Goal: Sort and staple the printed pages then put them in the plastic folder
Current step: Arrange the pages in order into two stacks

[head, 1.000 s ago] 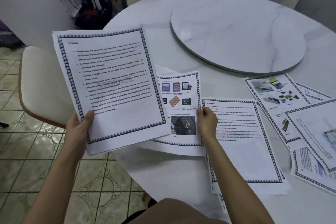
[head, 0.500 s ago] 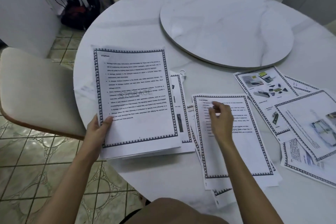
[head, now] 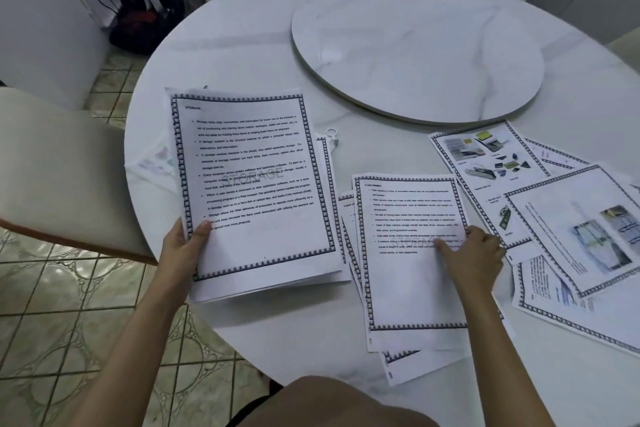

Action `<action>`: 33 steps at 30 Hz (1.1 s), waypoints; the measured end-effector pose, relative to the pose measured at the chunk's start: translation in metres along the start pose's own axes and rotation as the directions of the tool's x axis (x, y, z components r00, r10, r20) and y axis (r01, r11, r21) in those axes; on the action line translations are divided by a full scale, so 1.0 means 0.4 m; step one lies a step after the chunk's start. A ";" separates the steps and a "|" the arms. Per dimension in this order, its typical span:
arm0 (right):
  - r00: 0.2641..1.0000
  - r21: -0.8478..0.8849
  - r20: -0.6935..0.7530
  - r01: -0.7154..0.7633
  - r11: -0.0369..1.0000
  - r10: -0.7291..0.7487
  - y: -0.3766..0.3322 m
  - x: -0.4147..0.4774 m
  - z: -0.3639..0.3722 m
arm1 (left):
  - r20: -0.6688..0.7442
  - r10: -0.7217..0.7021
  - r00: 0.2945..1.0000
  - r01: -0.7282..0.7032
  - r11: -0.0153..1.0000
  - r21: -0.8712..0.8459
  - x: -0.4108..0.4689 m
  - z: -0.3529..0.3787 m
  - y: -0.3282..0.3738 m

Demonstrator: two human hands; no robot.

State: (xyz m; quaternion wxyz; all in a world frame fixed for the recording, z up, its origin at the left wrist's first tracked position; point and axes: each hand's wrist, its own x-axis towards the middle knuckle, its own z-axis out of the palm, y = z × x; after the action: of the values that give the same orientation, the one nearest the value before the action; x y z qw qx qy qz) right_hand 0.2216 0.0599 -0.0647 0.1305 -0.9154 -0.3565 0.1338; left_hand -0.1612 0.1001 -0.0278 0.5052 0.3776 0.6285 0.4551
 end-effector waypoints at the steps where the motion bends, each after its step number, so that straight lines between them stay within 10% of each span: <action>1: 1.000 0.007 0.000 -0.005 1.000 0.005 -0.001 0.003 -0.001 | -0.005 0.004 1.000 -0.004 1.000 0.001 -0.005 0.004 0.001; 33: 0.963 0.909 0.013 0.101 0.405 -0.269 -0.053 0.046 -0.186 | 0.096 0.033 0.995 -0.023 0.994 -0.106 -0.123 0.093 0.035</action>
State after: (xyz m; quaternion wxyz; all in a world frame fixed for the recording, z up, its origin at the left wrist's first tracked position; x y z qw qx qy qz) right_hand 0.2467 0.0770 0.0089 0.5844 -0.6442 -0.3378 0.3597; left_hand -0.1146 0.0653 -0.0028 0.5480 0.3814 0.5730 0.4753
